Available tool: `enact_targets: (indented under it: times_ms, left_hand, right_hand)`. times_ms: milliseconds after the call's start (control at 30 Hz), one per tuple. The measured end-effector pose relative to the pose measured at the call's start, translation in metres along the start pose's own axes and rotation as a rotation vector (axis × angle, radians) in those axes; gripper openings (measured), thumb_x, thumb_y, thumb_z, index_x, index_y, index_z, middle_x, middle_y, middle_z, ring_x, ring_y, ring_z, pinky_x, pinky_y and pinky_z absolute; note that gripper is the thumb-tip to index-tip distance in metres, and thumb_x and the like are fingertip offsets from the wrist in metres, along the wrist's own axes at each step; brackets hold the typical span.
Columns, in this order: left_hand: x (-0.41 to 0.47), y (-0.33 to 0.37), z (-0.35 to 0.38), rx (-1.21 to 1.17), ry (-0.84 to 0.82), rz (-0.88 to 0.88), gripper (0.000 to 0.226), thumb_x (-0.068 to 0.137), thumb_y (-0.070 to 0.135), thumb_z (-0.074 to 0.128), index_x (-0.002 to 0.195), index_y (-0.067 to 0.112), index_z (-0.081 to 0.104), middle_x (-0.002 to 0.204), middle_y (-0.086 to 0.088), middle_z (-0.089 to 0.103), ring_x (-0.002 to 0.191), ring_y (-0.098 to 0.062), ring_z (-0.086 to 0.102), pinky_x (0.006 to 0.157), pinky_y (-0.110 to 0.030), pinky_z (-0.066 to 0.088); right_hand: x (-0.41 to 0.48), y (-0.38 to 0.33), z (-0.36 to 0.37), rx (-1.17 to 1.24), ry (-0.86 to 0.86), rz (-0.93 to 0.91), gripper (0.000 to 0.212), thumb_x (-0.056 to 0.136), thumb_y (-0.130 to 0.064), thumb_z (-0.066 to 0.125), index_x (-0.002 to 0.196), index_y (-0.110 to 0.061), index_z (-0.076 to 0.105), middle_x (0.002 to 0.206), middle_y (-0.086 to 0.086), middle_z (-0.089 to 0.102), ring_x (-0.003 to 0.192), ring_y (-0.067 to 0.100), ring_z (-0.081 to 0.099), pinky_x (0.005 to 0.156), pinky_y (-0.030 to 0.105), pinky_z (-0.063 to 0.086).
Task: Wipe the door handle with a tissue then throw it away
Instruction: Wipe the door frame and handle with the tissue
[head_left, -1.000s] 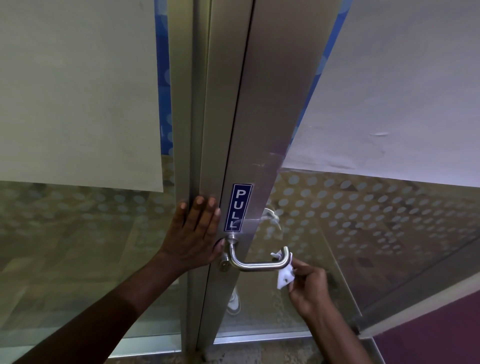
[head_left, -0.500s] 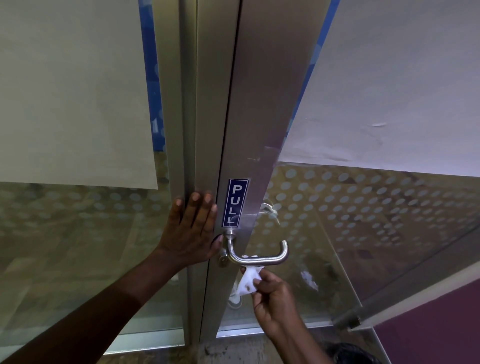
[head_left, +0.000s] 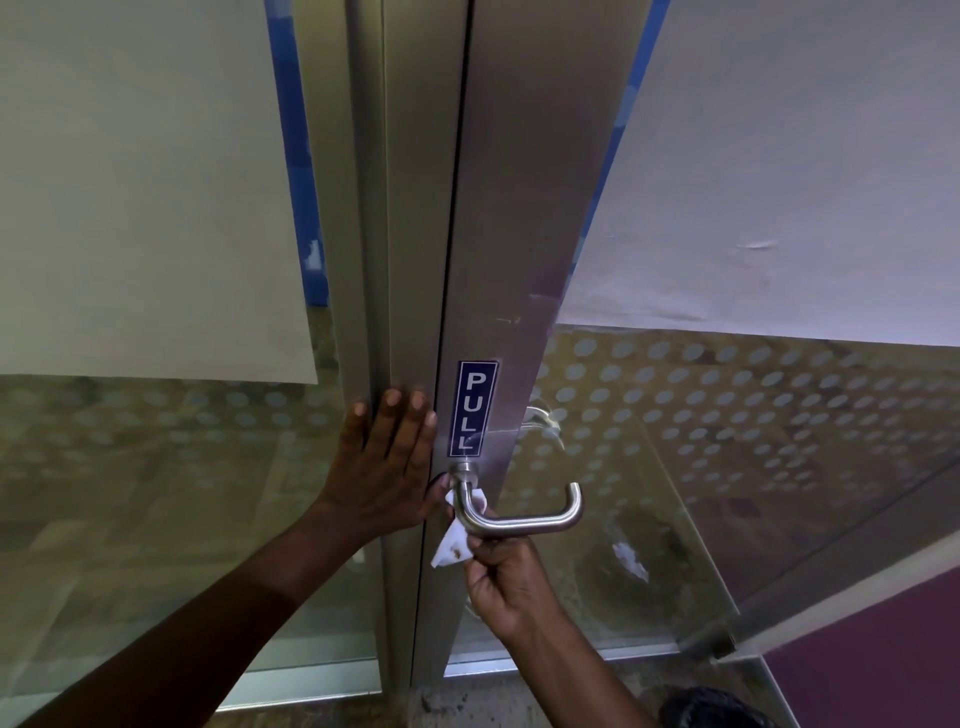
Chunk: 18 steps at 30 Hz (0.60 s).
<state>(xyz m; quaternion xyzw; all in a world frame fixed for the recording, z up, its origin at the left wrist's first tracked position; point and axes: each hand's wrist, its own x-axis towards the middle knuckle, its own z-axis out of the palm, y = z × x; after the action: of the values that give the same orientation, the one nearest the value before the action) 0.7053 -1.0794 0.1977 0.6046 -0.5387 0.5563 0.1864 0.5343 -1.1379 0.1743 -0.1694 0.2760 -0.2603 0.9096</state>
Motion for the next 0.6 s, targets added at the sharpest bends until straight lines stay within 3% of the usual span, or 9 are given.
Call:
enact_targets:
  times_ms: [100,233,367,500,600]
  left_hand:
    - [0.0,0.0,-0.001,0.002,-0.006,0.004,0.085,0.094,0.048,0.038,0.154,-0.005,0.01,0.165,-0.023,0.003,0.153,-0.039,0.001,0.123,-0.056,-0.001]
    - [0.0,0.0,0.0,0.005,-0.006,0.004,0.085,0.094,0.048,0.04,0.154,-0.005,0.01,0.165,-0.023,0.003,0.153,-0.039,0.001,0.123,-0.056,-0.002]
    - [-0.002,0.0,0.002,0.007,-0.002,-0.001,0.084,0.095,0.048,0.039,0.154,-0.004,0.01,0.165,-0.023,0.004,0.153,-0.039,0.002,0.123,-0.056,-0.002]
    - [-0.002,0.0,0.003,0.003,-0.004,0.003,0.085,0.094,0.048,0.04,0.154,-0.004,0.01,0.165,-0.023,0.003,0.153,-0.039,0.001,0.123,-0.056,-0.002]
    - [-0.002,-0.001,0.002,0.002,-0.004,-0.002,0.085,0.095,0.048,0.04,0.154,-0.004,0.01,0.165,-0.023,0.004,0.153,-0.039,0.002,0.123,-0.056,-0.002]
  right_hand:
    - [-0.004,-0.008,-0.012,-0.065,-0.01,-0.013,0.049,0.082,0.027,0.032,0.099,0.003,0.072,0.105,0.015,0.072,0.098,0.019,0.069,0.088,0.024,0.052]
    - [-0.015,-0.031,-0.029,0.022,-0.076,-0.019,0.05,0.07,0.024,0.037,0.1,0.005,0.071,0.105,0.021,0.072,0.098,0.024,0.07,0.077,0.026,0.059]
    - [-0.022,-0.064,-0.039,0.065,-0.014,-0.07,0.046,0.07,0.021,0.038,0.094,0.005,0.073,0.1,0.022,0.072,0.086,0.025,0.072,0.071,0.026,0.059]
    - [-0.02,-0.093,-0.039,-0.141,0.135,-0.145,0.04,0.084,0.021,0.034,0.103,0.006,0.066,0.1,0.019,0.073,0.088,0.022,0.072,0.073,0.022,0.058]
    - [-0.021,-0.096,-0.032,-0.415,0.222,-0.266,0.043,0.081,0.025,0.037,0.105,0.005,0.067,0.1,0.014,0.074,0.091,0.02,0.071,0.072,0.02,0.057]
